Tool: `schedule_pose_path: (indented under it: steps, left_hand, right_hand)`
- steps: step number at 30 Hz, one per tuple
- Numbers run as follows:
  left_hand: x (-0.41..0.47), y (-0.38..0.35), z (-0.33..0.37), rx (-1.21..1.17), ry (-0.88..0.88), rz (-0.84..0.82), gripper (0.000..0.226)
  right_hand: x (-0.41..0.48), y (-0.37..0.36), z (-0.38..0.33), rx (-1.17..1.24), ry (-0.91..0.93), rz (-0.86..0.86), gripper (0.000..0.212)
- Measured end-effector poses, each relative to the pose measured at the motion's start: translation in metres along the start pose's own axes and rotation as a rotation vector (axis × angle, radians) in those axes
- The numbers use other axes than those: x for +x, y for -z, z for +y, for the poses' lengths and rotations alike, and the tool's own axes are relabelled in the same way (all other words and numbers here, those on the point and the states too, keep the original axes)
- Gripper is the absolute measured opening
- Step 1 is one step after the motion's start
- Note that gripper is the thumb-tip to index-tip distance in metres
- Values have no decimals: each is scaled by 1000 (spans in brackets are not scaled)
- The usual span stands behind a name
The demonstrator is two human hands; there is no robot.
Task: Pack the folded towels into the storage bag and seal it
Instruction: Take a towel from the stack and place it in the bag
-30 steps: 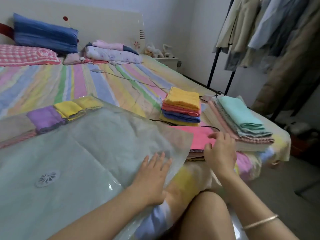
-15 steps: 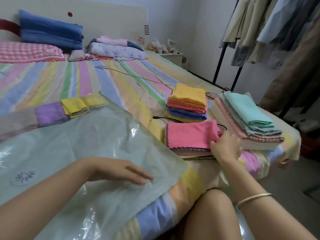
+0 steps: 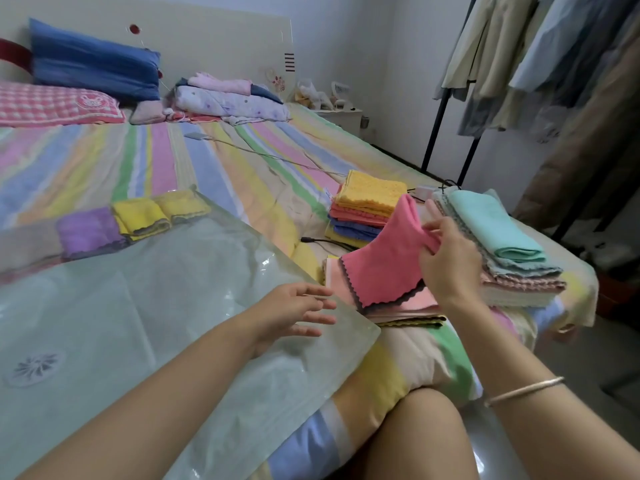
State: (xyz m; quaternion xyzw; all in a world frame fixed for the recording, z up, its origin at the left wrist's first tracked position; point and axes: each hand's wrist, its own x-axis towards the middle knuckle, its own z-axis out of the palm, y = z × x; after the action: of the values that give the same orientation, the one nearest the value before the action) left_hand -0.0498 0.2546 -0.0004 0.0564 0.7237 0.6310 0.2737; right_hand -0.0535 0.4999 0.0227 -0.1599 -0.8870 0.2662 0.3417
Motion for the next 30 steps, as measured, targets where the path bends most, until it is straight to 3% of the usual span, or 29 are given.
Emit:
schedule_pose_path:
  steps: [5, 9, 14, 17, 20, 22, 24, 26, 28, 30]
  left_hand:
    - [15, -12, 9, -247, 35, 31, 30]
    - [24, -17, 13, -338, 54, 46, 32]
    - [35, -20, 14, -325, 14, 70, 35]
    - [48, -30, 19, 38, -220, 191, 32]
    - [69, -35, 27, 713, -651, 279, 43]
    - [88, -36, 31, 1155, -797, 222, 51]
    - [107, -36, 30, 1493, -730, 142, 52]
    - [119, -34, 26, 1640, -559, 84, 55]
    - [124, -32, 18, 1622, -428, 19, 59]
    - [126, -31, 11, 1554, -395, -15, 61]
  right_hand:
    - [-27, -29, -13, -84, 228, -293, 41]
    - [-39, -44, -5, -196, 371, -370, 36]
    - [-38, -46, 24, -243, 357, -368, 27]
    - [-38, -44, 30, -189, 426, -381, 37]
    - [-41, -43, 31, -168, 448, -412, 46]
    - [-44, -41, 31, -154, 430, -469, 53]
    - [-44, -34, 30, -53, 359, -604, 56]
    - [-39, -25, 27, 127, 213, -732, 51]
    - [-29, -20, 25, 318, 54, -653, 49]
    - [-13, -23, 27, 340, -105, -480, 39]
